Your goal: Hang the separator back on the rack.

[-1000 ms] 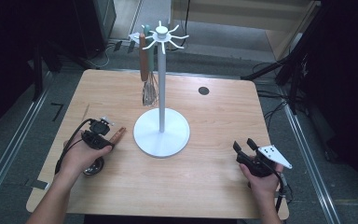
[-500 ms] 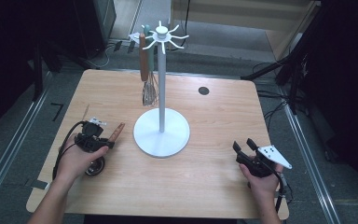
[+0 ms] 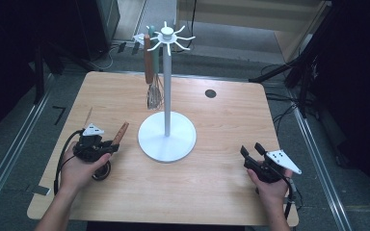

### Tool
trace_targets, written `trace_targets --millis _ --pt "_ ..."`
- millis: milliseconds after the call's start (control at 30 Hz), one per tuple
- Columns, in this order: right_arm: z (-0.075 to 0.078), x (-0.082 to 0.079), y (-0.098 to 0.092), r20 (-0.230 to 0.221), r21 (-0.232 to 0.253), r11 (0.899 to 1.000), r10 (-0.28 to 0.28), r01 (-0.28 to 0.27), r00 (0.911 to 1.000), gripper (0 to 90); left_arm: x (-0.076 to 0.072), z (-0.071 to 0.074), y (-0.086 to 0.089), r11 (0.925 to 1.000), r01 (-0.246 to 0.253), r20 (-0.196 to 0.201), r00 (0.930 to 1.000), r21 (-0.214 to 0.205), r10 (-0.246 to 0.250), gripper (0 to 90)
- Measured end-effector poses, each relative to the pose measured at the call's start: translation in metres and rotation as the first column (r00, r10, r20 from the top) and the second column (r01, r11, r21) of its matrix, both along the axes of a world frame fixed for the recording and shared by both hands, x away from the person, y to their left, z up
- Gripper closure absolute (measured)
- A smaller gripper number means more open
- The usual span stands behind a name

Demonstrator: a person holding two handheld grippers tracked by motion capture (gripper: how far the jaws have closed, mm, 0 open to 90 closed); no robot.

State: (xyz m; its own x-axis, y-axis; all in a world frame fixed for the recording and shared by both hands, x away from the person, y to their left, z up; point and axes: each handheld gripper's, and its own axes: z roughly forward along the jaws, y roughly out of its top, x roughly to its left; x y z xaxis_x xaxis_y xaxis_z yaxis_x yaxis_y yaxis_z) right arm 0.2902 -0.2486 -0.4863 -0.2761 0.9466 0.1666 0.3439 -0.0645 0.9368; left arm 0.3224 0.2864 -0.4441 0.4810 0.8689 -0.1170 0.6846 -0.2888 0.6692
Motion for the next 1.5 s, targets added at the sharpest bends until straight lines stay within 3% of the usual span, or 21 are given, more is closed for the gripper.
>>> trace_targets --millis 33,200,233,333,400,433,533,633,733,867,1033,1067,1167,1300,1433,1500 --pt "0.000 0.000 0.000 0.000 -0.001 1.000 0.000 0.000 1.0000 39.2 -0.002 0.000 0.000 0.9999 -0.016 0.026 0.9995 -0.006 0.016 70.2" --pt "0.000 0.000 0.000 0.001 -0.003 1.000 0.001 -0.001 1.0000 39.2 -0.007 0.001 0.000 0.9995 -0.012 0.071 0.9973 -0.029 0.014 70.2" --pt "0.000 0.000 0.000 0.001 -0.004 1.000 0.001 -0.001 1.0000 39.2 -0.009 0.002 0.000 0.9994 -0.015 0.110 0.9938 -0.031 0.019 70.2" --pt "0.000 0.000 0.000 0.002 -0.001 1.000 0.001 -0.001 1.0000 39.2 -0.013 0.004 0.001 0.9982 -0.013 0.156 0.9875 -0.059 0.022 70.2" --pt "0.000 0.000 0.000 0.000 -0.001 1.000 -0.001 0.001 1.0000 39.2 -0.013 0.004 0.001 0.9970 -0.007 0.167 0.9858 -0.077 0.020 70.2" --pt "0.000 0.000 0.000 -0.001 0.000 1.000 -0.001 0.001 1.0000 39.2 -0.015 0.005 0.001 0.9962 -0.012 0.191 0.9812 -0.086 0.028 70.1" --pt "0.000 0.000 0.000 0.001 -0.006 1.000 0.001 -0.001 1.0000 39.2 -0.016 0.006 0.000 0.9949 -0.002 0.199 0.9797 -0.101 0.022 70.2" --pt "0.000 0.000 0.000 0.002 -0.004 1.000 0.001 -0.001 1.0000 39.2 -0.018 0.007 -0.001 0.9928 0.006 0.226 0.9739 -0.119 0.021 70.2" --pt "0.000 0.000 0.000 0.002 -0.002 1.000 -0.001 0.001 1.0000 39.2 -0.022 0.011 -0.002 0.9894 0.012 0.274 0.9613 -0.145 0.028 70.2" --pt "0.000 0.000 0.000 0.003 -0.003 1.000 0.002 -0.002 1.0000 39.2 -0.022 0.014 -0.001 0.9810 0.023 0.277 0.9602 -0.193 0.032 70.2" --pt "0.000 0.000 0.000 0.004 -0.006 1.000 0.003 -0.003 1.0000 39.2 -0.026 0.019 -0.001 0.9720 0.032 0.316 0.9476 -0.233 0.045 70.2" --pt "0.000 0.000 0.000 0.004 -0.006 1.000 0.003 -0.003 1.0000 39.2 -0.026 0.019 -0.001 0.9720 0.032 0.316 0.9476 -0.233 0.045 70.2" --pt "-0.001 0.000 0.001 0.003 -0.006 1.000 0.004 -0.004 1.0000 39.2 -0.028 0.024 -0.004 0.9675 0.047 0.345 0.9375 -0.249 0.043 70.2" --pt "-0.001 0.000 0.001 0.002 -0.005 1.000 0.004 -0.004 1.0000 39.2 -0.028 0.030 -0.010 0.9618 0.076 0.355 0.9344 -0.263 0.024 70.1" --pt "-0.001 0.000 0.001 0.003 -0.005 1.000 0.003 -0.003 1.0000 39.3 -0.029 0.037 -0.015 0.9605 0.094 0.383 0.9235 -0.262 0.014 70.2" --pt "-0.001 0.000 0.001 0.003 -0.006 1.000 0.003 -0.003 1.0000 39.2 -0.029 0.042 -0.018 0.9578 0.107 0.404 0.9146 -0.267 0.011 70.2"
